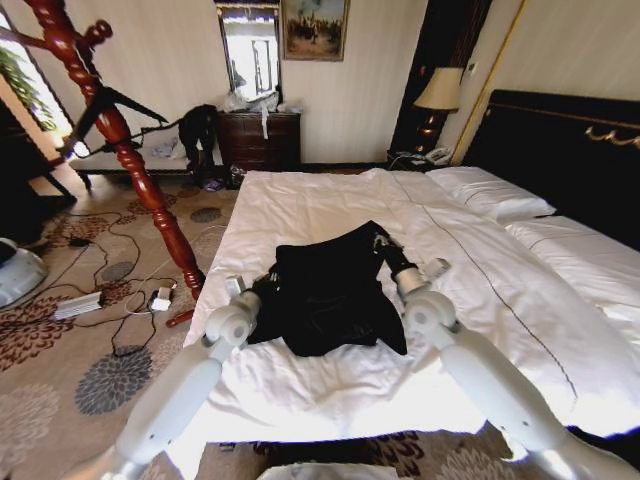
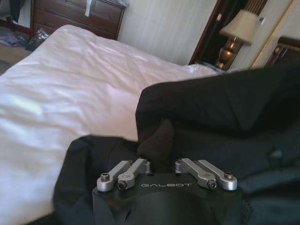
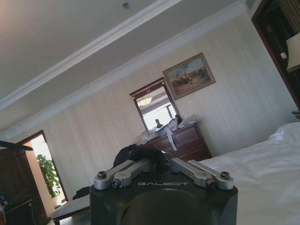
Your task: Pick up the clothes from the bed and hang them on the clothes hanger.
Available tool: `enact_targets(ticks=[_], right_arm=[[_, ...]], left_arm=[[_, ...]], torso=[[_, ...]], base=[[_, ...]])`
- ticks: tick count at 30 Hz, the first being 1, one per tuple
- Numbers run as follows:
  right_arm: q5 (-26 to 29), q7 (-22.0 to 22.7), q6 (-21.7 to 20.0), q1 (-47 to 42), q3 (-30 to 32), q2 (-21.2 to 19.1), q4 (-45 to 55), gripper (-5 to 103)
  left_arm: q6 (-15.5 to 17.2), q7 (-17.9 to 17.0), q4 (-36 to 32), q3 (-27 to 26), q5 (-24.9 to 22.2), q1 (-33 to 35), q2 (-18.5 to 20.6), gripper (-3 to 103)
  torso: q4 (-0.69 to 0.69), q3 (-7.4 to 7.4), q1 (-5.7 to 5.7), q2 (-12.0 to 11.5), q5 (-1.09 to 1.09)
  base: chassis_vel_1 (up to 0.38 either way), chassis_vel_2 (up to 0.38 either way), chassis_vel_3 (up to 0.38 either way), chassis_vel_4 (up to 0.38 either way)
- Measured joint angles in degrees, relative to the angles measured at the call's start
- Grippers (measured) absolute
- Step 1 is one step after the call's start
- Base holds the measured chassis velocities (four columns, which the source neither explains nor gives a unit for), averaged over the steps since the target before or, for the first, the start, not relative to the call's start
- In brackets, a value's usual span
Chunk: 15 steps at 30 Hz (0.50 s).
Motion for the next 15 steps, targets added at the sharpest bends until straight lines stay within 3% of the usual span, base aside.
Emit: enact_targets(ticks=[3,5,6,8,9,11,13,15], right_arm=[[-0.19,-0.18,0.13,0.63,-0.82,0.53,-0.07,0],[-0.28,-0.23,0.15,0.64,-0.89,0.56,-0.06,0],[-0.42,-0.28,0.19,0.64,-0.92,0.60,-0.07,0],[-0.76,-0.38,0.26,0.34,-0.93,0.72,-0.02,0],[-0.81,-0.39,0.28,0.19,-0.92,0.77,0.03,0],[-0.85,-0.40,0.29,0.09,-0.91,0.79,0.04,0],[-1.12,-0.40,0.32,-0.28,-0.86,0.80,0.07,0],[-1.18,-0.40,0.33,-0.37,-0.84,0.79,0.08,0]], left_arm=[[0.04,0.25,-5.63,-1.21,6.36,7.08,1.24,36],[-0.09,0.32,-6.62,-1.38,7.53,8.36,1.29,36],[-0.45,0.43,-7.84,-1.48,9.21,10.03,1.29,42],[-2.38,1.47,-10.81,-1.44,15.10,14.63,0.76,53],[-3.13,1.96,-11.17,-1.24,17.43,15.83,0.43,58],[-3.56,2.24,-11.19,-1.07,18.75,16.41,0.25,58],[-5.60,3.41,-10.02,0.25,25.33,18.77,-0.98,75],[-5.93,3.46,-9.40,0.69,26.48,19.20,-1.43,75]], torso=[[0.00,-0.01,-0.01,0.00,0.00],[-0.02,-0.01,-0.01,0.01,0.01],[-0.03,-0.01,0.00,0.00,0.01],[-0.02,-0.01,-0.01,0.00,0.02],[-0.02,-0.01,-0.01,0.01,0.02],[-0.02,-0.01,-0.01,0.01,0.01],[-0.03,-0.01,-0.01,0.00,0.02],[-0.02,-0.01,-0.01,0.00,0.01]], base=[[0.000,0.000,0.000,0.000],[0.000,0.000,0.000,0.000],[0.000,0.000,0.000,0.000],[0.000,0.000,0.000,0.000],[0.000,0.000,0.000,0.000],[0.000,0.000,0.000,0.000],[0.000,0.000,0.000,0.000],[0.000,0.000,0.000,0.000]])
